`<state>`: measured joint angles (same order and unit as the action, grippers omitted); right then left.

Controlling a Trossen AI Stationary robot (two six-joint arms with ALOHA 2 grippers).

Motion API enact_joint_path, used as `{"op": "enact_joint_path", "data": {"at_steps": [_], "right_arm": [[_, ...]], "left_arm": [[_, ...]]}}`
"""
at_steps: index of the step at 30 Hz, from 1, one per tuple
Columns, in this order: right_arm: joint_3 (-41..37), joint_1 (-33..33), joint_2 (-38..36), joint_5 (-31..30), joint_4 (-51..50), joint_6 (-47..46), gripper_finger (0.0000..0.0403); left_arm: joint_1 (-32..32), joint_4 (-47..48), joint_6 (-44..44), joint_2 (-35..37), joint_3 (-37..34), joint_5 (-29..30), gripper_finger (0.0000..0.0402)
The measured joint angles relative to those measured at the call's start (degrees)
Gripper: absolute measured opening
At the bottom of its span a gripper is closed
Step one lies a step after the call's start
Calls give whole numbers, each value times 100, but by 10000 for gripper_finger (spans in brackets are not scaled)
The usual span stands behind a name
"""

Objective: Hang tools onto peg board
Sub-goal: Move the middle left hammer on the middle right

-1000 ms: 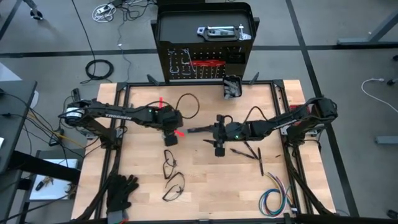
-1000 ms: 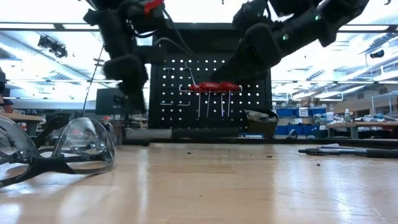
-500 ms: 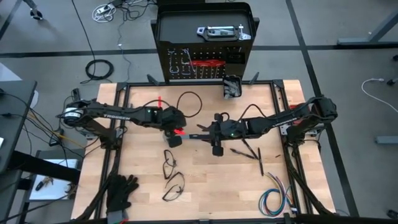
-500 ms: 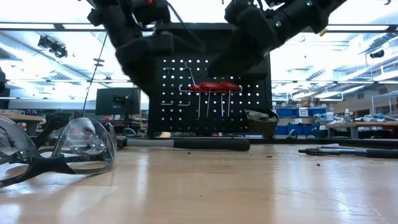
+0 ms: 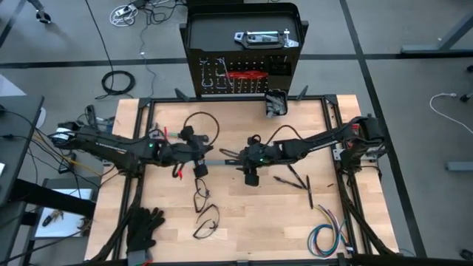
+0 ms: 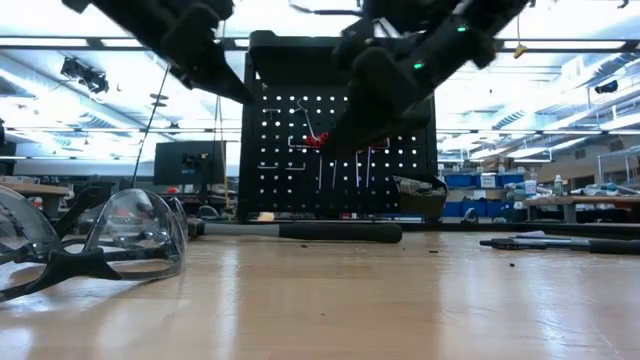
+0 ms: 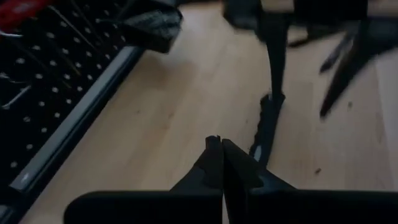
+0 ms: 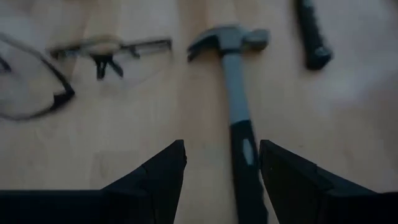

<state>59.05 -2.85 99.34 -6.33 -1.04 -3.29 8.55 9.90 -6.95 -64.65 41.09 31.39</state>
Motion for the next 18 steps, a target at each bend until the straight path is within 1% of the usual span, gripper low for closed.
{"op": "enact_joint_path", "data": {"at_steps": [2,5,9,13,16,18], "right_arm": [[402,16,364,222,-206,209,213],[1018,97,854,563,-536,443,213],[1744,231,1372,795,-1018,714,213],[2236,345,1750,989,-1174,966,213],[2448,439,1968,1231,-1191,1089,213],[2482,502,2066,1270,-1171,1125,214]], "left_arm": [[104,-326,-139,254,-300,142,0],[246,-575,-392,565,-649,251,0],[494,-655,-659,893,-896,443,0],[804,-896,-685,1045,-982,1028,0],[1046,-1039,-670,1049,-967,1524,0],[1172,-1147,-661,1025,-967,1756,0]]}}
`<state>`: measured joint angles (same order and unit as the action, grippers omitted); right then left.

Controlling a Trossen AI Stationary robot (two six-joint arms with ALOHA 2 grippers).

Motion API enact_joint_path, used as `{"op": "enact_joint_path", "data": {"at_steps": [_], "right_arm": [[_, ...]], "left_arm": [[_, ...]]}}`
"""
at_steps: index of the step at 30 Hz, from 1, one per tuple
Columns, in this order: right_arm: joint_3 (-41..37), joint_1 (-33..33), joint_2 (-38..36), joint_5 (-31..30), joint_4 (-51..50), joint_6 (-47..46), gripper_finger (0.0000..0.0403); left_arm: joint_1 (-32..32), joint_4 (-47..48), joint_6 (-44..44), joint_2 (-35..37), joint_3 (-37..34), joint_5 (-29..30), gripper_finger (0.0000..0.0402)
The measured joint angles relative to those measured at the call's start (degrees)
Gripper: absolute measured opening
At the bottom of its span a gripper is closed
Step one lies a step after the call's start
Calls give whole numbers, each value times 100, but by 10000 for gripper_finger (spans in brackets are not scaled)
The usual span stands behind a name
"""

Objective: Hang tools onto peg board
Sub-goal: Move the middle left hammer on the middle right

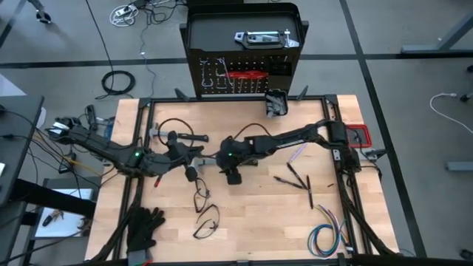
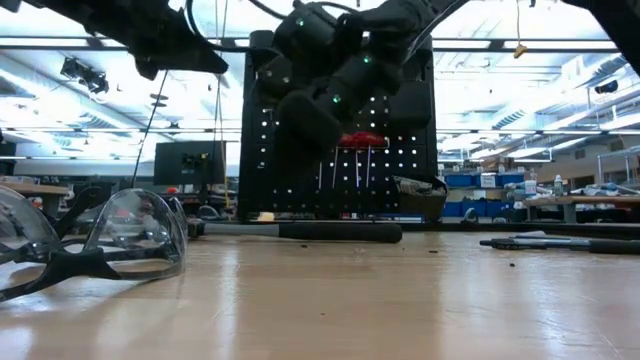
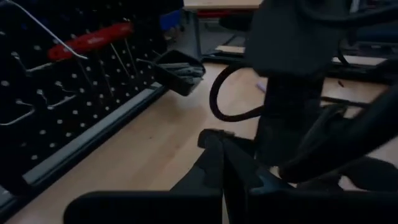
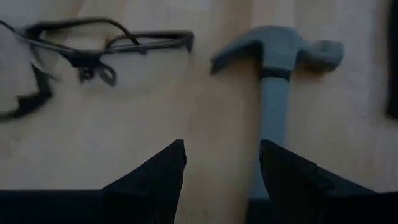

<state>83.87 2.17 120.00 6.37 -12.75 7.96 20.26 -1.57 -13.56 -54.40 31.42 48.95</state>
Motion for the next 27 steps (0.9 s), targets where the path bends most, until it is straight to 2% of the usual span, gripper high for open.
{"op": "enact_joint_path", "data": {"at_steps": [6,9,17,20,24,27], "right_arm": [[66,241,246,143,265,104,214],[64,335,399,264,365,85,214],[79,465,730,197,425,71,209],[87,477,726,29,281,64,182],[90,477,724,-200,122,85,93],[85,479,724,-223,121,150,92]], "left_arm": [[391,-218,-85,-34,-18,782,0],[554,-719,-10,-34,-228,1167,0],[723,-1108,-376,-38,-663,1275,0],[763,-1093,-483,-36,-682,1342,0],[766,-1099,-481,-13,-682,1437,0],[766,-1072,-481,-14,-680,1441,0]]}}
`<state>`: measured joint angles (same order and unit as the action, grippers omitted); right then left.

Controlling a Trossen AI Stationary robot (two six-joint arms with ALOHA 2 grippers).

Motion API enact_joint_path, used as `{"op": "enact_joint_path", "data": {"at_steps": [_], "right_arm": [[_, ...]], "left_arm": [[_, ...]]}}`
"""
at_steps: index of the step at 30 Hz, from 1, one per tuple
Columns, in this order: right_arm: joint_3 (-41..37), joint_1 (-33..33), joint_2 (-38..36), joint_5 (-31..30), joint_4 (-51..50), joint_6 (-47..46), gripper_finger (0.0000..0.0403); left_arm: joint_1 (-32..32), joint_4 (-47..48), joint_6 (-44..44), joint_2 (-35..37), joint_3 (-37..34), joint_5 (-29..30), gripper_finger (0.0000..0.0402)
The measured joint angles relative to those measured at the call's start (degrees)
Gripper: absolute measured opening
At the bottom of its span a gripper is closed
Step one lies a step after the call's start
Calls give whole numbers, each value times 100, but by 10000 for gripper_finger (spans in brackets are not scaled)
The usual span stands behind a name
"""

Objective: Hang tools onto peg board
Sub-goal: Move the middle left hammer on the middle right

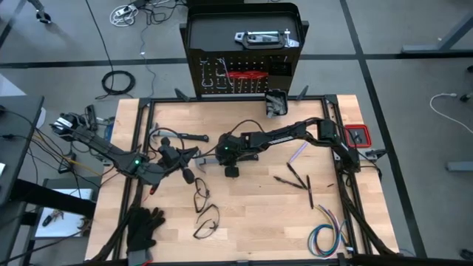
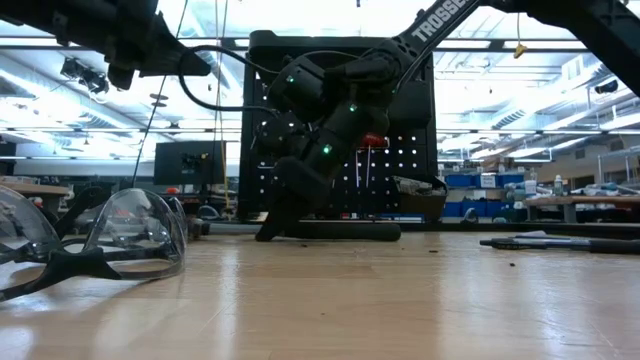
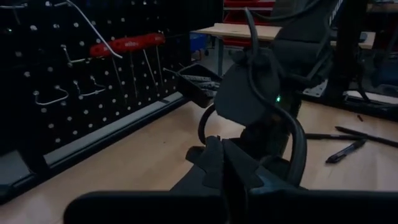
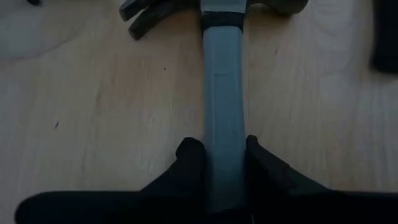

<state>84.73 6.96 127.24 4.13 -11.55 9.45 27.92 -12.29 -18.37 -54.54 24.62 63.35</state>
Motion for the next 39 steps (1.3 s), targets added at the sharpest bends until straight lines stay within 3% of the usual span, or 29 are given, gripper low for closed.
{"op": "enact_joint_path", "data": {"at_steps": [17,31,39], "right_arm": [[-59,100,-401,145,-473,-141,92],[-59,118,-901,-200,-1137,-295,92],[-858,129,-1462,-476,-987,-505,92]], "left_arm": [[-11,430,-311,-2,0,-63,0],[-15,968,-416,-13,0,-13,0],[-15,1171,-859,-20,0,-15,0]]}}
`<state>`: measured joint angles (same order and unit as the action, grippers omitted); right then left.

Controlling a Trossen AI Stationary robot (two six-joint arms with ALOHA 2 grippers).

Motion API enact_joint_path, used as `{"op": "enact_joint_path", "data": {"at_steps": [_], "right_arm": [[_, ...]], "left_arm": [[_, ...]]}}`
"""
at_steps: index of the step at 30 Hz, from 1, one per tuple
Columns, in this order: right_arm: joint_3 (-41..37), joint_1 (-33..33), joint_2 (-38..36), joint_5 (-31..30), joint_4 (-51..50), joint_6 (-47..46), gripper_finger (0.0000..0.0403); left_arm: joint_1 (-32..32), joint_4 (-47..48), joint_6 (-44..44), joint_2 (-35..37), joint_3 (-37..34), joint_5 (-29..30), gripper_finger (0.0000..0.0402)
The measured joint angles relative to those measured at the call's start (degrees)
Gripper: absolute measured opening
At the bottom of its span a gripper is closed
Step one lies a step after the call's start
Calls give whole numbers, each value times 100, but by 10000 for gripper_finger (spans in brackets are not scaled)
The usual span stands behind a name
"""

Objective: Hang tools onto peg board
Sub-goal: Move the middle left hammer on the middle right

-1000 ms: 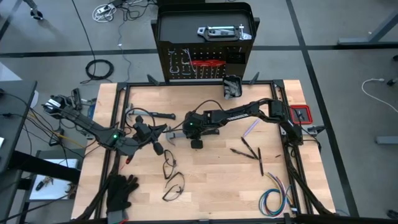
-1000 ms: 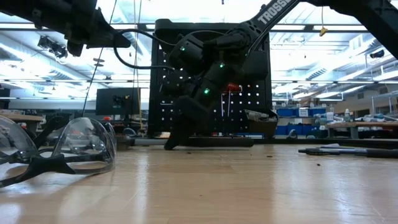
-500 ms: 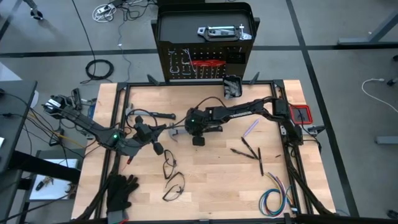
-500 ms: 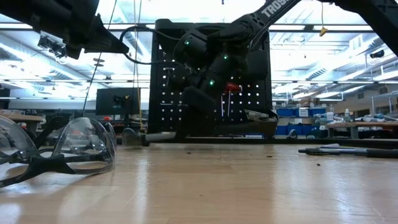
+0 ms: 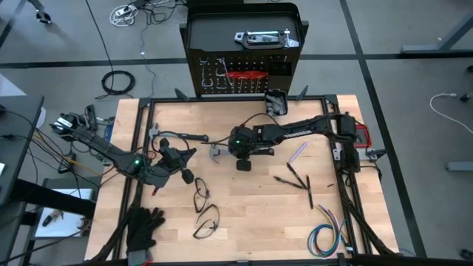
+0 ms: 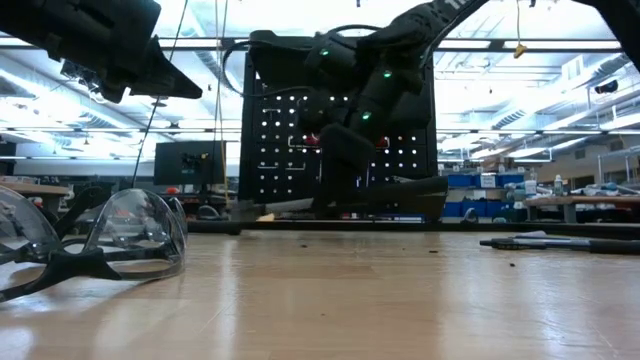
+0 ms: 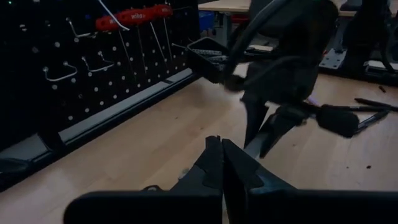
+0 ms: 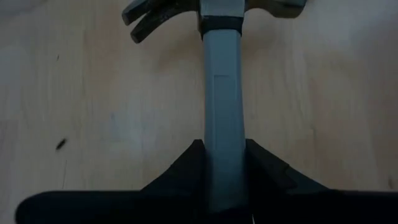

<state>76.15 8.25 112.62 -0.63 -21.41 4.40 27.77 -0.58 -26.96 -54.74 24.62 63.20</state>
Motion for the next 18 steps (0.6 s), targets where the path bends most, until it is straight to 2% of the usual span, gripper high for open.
{"op": "enact_joint_path", "data": {"at_steps": [4,10,15,18], "right_arm": [[-820,42,-635,-19,458,-207,92],[-2538,121,-1830,-40,1942,-817,92],[-3486,122,-2500,-549,2554,-1257,92],[-3795,60,-2873,-962,2778,-1397,92]], "left_arm": [[0,31,-115,0,0,-1,0],[-388,26,-645,2,0,-67,0],[-1431,-268,-499,-201,0,-988,0],[-2105,-1098,66,-456,1,-1684,2]]}}
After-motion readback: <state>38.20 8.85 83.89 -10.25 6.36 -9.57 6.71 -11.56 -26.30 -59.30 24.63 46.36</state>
